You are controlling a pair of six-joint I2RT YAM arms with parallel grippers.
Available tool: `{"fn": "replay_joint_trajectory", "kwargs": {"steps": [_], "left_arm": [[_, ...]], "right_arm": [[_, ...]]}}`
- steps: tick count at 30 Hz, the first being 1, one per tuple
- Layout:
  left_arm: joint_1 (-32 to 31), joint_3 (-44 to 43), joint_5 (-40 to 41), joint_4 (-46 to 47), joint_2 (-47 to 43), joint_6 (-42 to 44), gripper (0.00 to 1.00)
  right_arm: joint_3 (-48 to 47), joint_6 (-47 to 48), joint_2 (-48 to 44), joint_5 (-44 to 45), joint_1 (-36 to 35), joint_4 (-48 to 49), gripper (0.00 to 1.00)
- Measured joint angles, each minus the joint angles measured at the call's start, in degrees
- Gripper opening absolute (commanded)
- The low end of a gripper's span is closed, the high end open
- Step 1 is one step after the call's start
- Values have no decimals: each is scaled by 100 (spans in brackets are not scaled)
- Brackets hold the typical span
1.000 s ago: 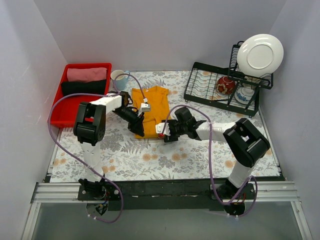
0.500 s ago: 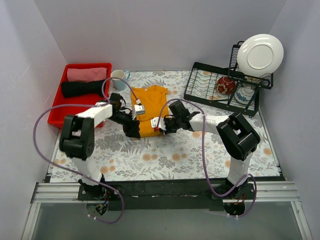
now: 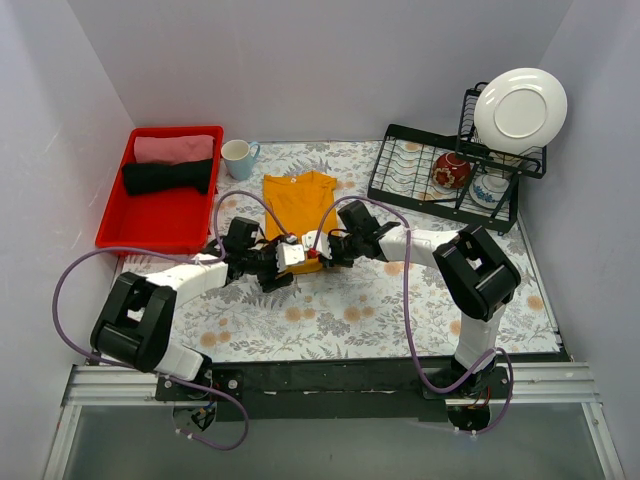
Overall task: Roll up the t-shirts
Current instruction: Roll the T-shirt to the center of the board.
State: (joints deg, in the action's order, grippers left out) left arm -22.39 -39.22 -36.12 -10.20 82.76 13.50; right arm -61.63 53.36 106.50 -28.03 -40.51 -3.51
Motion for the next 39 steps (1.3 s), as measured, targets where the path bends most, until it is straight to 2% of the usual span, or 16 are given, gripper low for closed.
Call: {"fn": "replay_joint_trajectory", "kwargs": {"steps": [3, 6, 7, 11, 16, 21, 25, 32, 39], "left_arm": [[-114, 192, 234, 450, 55, -2, 52], [-136, 225, 328, 697, 103, 42, 31], [-136, 214, 339, 737, 138, 63, 20], [-98, 24, 304, 514, 254, 90, 8], [170, -931, -212, -960, 695, 205, 4], [507, -2487, -1073, -3425, 1646, 686, 4], [529, -2966, -1563, -4686, 2068, 1001, 6], [549, -3797, -2015, -5812, 2979, 1119, 8], [562, -4706, -2070, -6299, 4063, 1082, 8]], "right_arm": [[2, -15, 0, 2, 0, -2, 6], [7, -81, 0, 9, 2, 0, 6], [9, -101, 0, 13, 4, -2, 6], [13, -144, -4, 13, 17, -59, 7], [-133, -199, -44, -271, 66, -634, 7], [-645, 26, -59, -1008, 168, -1989, 7], [-1086, 348, -28, -1617, 396, -3088, 7], [-1751, 704, 638, -2409, 726, -4374, 7], [-2426, 1113, 1585, -2850, 1005, -5248, 7]]}}
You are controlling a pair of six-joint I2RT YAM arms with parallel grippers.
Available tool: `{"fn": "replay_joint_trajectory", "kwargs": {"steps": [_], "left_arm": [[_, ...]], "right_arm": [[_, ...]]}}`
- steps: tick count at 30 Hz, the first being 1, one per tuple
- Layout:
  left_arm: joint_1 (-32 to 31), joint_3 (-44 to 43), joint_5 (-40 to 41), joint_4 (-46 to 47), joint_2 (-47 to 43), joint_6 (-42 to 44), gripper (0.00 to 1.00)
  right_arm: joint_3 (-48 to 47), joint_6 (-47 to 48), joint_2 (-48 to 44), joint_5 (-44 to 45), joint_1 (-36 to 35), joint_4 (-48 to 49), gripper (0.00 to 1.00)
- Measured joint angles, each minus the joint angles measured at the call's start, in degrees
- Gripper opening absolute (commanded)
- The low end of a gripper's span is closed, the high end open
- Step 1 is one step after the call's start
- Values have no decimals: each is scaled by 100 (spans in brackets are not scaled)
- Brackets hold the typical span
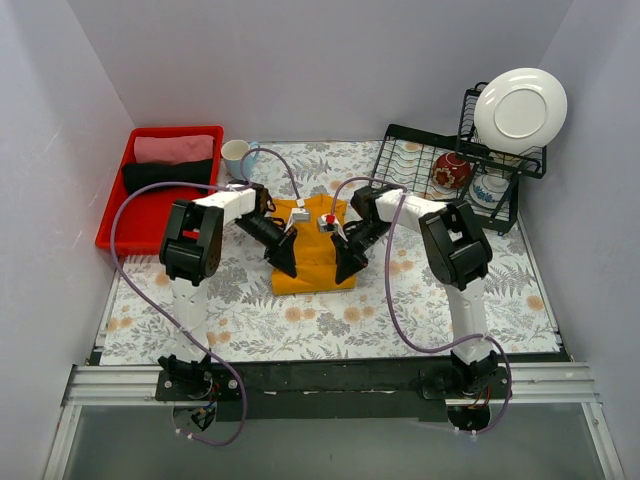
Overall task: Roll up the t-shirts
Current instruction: Roll the T-shirt to the center of the board.
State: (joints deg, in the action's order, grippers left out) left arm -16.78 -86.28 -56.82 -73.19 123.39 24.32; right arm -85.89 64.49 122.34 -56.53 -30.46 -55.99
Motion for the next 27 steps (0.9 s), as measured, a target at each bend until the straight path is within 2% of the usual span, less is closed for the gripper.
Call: {"fn": "replay_joint_trajectory", "kwargs": {"steps": [4, 10, 12, 13, 17, 19, 23, 27], "left_arm": [[0, -299, 81, -177, 258, -15, 14], [94, -367, 472, -129, 332, -59, 33], [227, -271, 730, 74, 177, -175, 36], [271, -201, 820, 201, 55, -232, 42], [385, 446, 1491, 1272, -1047, -678, 51], [323, 990, 1757, 1932, -1947, -776, 52], [-363, 2083, 2052, 2872, -3799, -671, 54], [-1084, 3163, 2164, 3464, -4629, -544, 54]], "right_arm": [[-459, 240, 507, -221, 85, -555, 8], [-1091, 175, 1198, -452, 197, -1250, 8], [-1259, 52, 1342, -476, 221, -1436, 8], [-1311, 2, 1397, -474, 232, -1502, 8], [-1510, -234, 1591, -428, 321, -1799, 8], [-1578, -391, 1674, -407, 350, -1910, 8], [-1731, -605, 1805, -369, 350, -2061, 8], [-1871, -708, 1912, -345, 350, -2194, 8]]}}
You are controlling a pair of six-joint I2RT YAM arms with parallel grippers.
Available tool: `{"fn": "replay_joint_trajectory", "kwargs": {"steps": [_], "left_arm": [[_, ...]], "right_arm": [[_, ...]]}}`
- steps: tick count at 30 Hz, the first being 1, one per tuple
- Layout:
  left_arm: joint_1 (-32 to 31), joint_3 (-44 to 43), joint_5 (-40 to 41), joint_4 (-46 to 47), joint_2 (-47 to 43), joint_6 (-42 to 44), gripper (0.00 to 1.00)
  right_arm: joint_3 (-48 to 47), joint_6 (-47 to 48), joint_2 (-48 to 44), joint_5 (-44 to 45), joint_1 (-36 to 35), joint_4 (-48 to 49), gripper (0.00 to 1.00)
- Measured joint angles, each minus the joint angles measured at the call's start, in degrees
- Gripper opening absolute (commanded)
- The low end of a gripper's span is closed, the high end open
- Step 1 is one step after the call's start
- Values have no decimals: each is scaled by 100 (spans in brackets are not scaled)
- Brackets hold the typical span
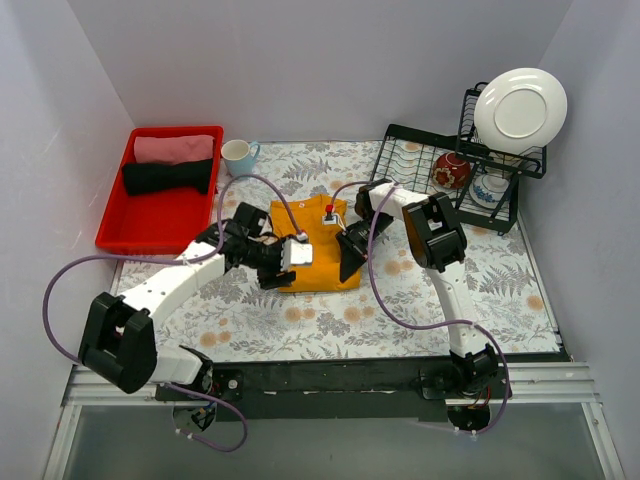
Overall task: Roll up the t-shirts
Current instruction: Roll the T-shirt to the center of the board.
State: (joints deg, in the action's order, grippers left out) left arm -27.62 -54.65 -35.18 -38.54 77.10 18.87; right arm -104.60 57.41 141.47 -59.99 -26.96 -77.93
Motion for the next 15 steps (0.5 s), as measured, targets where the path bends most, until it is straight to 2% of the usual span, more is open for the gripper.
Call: {"fn": "replay_joint_trajectory", "kwargs": {"steps": [5, 15], "left_arm": [[-365, 824, 354, 533, 50, -111, 55], [-695, 905, 699, 1517, 470, -415, 55]], "right_arm": [[-37, -46, 46, -22, 0, -46, 8], [-157, -149, 127, -9, 0, -142, 8]]}}
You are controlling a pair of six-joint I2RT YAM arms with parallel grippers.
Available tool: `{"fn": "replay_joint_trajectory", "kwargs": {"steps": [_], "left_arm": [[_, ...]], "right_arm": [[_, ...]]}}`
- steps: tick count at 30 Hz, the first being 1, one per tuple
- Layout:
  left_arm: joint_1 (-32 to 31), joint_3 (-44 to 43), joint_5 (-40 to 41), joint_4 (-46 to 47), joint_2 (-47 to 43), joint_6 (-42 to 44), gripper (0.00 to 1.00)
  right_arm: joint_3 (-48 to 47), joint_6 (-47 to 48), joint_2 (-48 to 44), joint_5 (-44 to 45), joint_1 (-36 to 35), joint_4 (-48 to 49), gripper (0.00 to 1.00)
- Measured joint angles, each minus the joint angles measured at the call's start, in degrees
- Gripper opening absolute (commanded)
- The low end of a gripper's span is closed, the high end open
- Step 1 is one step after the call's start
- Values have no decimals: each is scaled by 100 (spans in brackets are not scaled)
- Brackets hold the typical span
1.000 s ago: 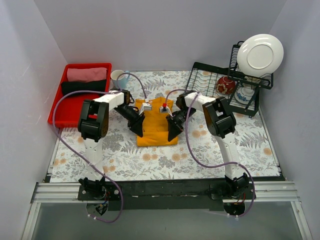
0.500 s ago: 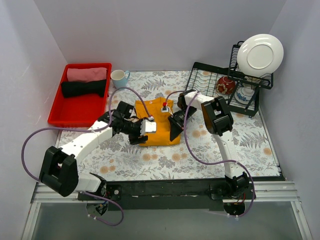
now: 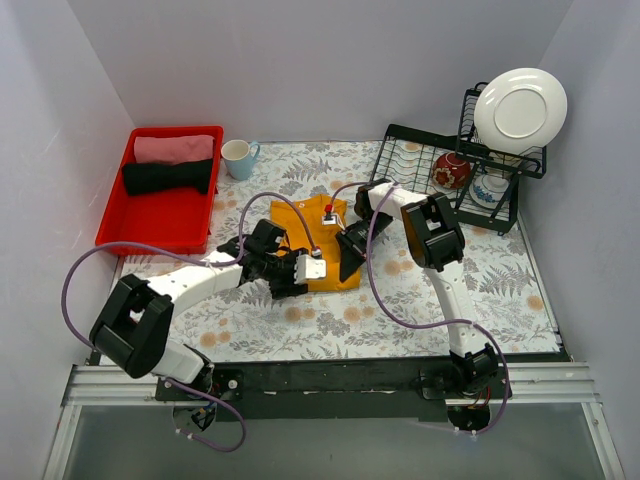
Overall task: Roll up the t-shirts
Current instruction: Roll the T-shirt to the center of the board.
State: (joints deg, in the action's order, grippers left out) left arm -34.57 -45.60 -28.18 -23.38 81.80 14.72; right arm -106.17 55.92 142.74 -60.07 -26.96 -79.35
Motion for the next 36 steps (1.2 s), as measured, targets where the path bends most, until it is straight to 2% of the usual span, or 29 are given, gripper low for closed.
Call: {"fn": "replay_joint_trajectory", "kwargs": {"steps": [5, 8, 9, 10, 12, 13, 14, 15, 16, 18, 22, 24, 27, 29, 31, 34, 36], "left_arm": [[-85, 227, 105, 284, 140, 4, 54], [-122, 442, 195, 492, 160, 63, 50], [-133, 520, 236, 588, 179, 98, 43], [-142, 584, 278, 680, 216, 146, 40], [-157, 597, 363, 811, 251, 181, 32], [-157, 603, 380, 872, 278, 201, 29], [-157, 603, 396, 905, 291, 205, 25], [-157, 592, 404, 914, 310, 205, 22], [-153, 562, 393, 905, 334, 203, 17], [-151, 448, 361, 813, 409, 173, 14], [87, 127, 17, 380, 599, 50, 8], [337, -212, -398, -55, 861, 11, 7], [855, -835, -1167, -809, 1445, -66, 6], [1169, -1174, -1615, -1272, 1759, -105, 5], [1416, -1416, -1947, -1659, 1965, -129, 5], [1659, -1672, -2347, -2039, 2109, -225, 5], [1714, -1744, -2551, -2170, 2109, -310, 4]], "right_arm": [[-166, -109, 125, 0, -17, -146, 9], [-258, -223, 177, 28, -42, -179, 20], [-286, -267, 186, 44, -52, -184, 31], [-310, -310, 186, 59, -61, -186, 37], [-382, -398, 175, 94, -76, -232, 69], [-409, -490, 149, 81, -76, -293, 76], [-424, -575, 83, 52, -81, -380, 95], [-435, -625, -28, 96, -92, -404, 99], [-442, -688, -162, 140, -90, -332, 99], [-444, -658, -468, 361, -44, -9, 99], [-79, -651, -1377, 1104, 367, 1327, 99], [645, -675, -2184, 1484, 601, 2094, 99], [2546, -682, -3974, 2002, 765, 3849, 99], [3987, -638, -5283, 2317, 573, 5034, 99], [4990, -448, -6118, 2621, 85, 5777, 93], [5401, -116, -6151, 2726, -632, 6212, 88], [5471, -7, -5936, 2754, -813, 6432, 88]]}}
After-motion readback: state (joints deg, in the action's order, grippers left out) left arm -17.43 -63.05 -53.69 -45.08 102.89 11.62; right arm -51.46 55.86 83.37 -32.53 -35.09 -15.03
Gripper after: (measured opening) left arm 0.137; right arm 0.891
